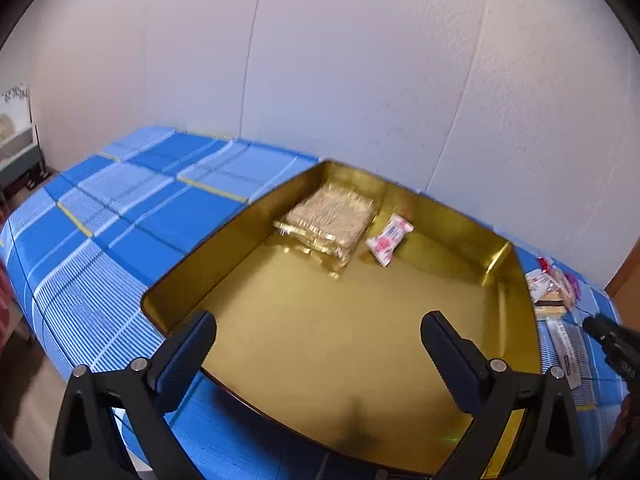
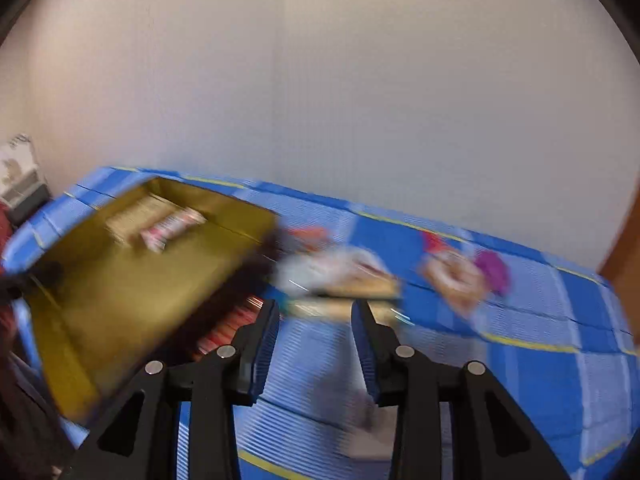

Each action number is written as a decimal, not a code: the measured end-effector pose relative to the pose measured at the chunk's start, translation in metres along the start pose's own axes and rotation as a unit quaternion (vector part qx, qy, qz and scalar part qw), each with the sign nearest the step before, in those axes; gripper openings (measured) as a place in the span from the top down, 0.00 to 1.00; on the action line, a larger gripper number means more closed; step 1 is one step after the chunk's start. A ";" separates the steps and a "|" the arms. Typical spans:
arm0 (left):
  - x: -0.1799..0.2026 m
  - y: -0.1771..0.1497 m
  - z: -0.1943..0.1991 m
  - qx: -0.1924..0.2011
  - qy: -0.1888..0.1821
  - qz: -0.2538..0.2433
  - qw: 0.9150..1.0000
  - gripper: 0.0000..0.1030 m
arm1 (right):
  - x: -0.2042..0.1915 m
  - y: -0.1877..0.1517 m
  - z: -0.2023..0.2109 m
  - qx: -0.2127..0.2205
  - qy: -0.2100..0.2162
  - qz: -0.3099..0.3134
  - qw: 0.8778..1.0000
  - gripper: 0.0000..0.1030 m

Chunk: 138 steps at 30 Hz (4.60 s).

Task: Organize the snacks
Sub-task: 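Move the right gripper to the white-and-gold milk stick pack, then grasp the white biscuit pack with the left gripper while the right gripper holds the milk stick, then carry the white biscuit pack into the tray and open the left gripper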

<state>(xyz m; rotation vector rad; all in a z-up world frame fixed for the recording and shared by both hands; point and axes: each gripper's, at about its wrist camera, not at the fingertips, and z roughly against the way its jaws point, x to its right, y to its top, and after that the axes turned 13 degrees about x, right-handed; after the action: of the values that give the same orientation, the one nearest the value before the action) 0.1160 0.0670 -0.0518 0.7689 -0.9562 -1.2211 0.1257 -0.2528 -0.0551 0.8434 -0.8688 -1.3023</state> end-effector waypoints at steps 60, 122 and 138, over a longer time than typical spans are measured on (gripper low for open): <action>0.319 -0.012 -0.136 -0.216 -0.194 -0.256 0.922 0.33 | 0.105 -0.063 -0.001 -0.146 -0.007 -0.175 0.974 0.72; 0.280 -0.008 -0.098 -0.237 -0.232 -0.181 0.926 0.63 | 0.095 -0.063 -0.001 -0.139 -0.034 -0.121 0.982 0.68; 0.211 0.046 -0.092 -0.199 -0.228 -0.108 0.947 0.63 | 0.094 -0.063 -0.001 -0.137 -0.039 -0.118 0.983 0.68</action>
<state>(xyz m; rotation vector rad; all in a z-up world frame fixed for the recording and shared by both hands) 0.2329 -0.1325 -0.0106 0.2732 -0.9622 -1.7667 0.1051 -0.3513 -0.1062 0.6949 -0.6443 -1.6299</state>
